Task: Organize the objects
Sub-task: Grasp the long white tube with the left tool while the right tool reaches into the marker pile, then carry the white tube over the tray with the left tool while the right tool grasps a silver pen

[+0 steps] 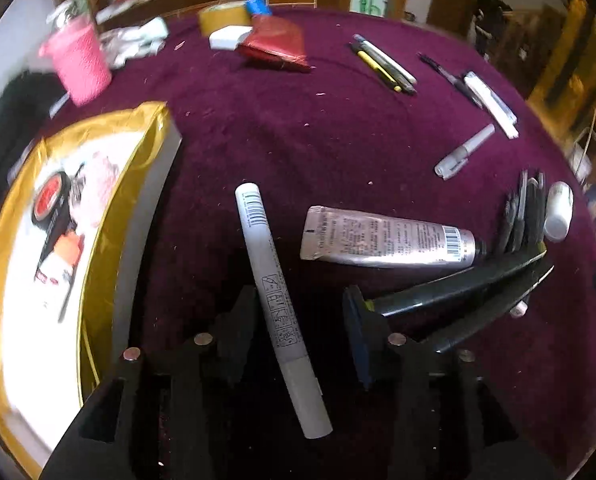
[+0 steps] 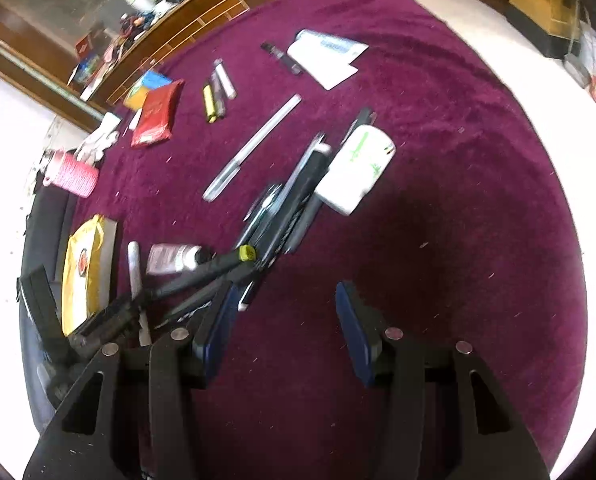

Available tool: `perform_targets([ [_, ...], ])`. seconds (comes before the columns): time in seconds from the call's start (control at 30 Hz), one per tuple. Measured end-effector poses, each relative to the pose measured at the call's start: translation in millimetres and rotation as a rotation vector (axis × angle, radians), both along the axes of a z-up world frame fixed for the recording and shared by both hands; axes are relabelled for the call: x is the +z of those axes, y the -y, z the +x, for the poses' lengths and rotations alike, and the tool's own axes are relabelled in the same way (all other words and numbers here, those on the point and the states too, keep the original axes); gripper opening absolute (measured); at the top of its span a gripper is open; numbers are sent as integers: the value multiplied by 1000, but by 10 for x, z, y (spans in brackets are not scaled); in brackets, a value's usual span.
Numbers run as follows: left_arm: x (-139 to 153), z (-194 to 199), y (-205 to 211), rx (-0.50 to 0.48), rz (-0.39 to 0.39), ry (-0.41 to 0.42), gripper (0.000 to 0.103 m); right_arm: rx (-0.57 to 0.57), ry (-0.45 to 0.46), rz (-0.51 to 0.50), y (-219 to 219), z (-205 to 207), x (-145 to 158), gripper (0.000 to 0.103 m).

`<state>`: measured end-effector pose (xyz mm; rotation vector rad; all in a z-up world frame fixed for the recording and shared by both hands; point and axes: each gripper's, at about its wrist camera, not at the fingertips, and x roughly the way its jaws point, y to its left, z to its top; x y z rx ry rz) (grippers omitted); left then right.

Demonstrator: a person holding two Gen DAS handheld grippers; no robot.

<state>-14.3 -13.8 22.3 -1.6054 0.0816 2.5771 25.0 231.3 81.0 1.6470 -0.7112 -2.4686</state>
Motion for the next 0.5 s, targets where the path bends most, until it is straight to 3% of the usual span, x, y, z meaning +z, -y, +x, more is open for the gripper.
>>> perform_targets([
  [0.03,13,4,40,1,38,2,13,-11,-1,7,-45,-16,10,49],
  [0.07,20,3,89,11,88,21,11,-19,0,16,-80,-32,18,49],
  [0.1,43,26,167,25,151,32,11,-25,1,25,-124,-51,27,49],
  [0.27,313,200,378,52,255,-16,11,-7,-3,55,-138,-142,81,49],
  [0.37,472,333,544,75,323,-40,11,110,-17,67,130,-270,143,49],
  [0.5,642,529,744,114,388,-62,11,347,-27,99,811,-531,155,49],
])
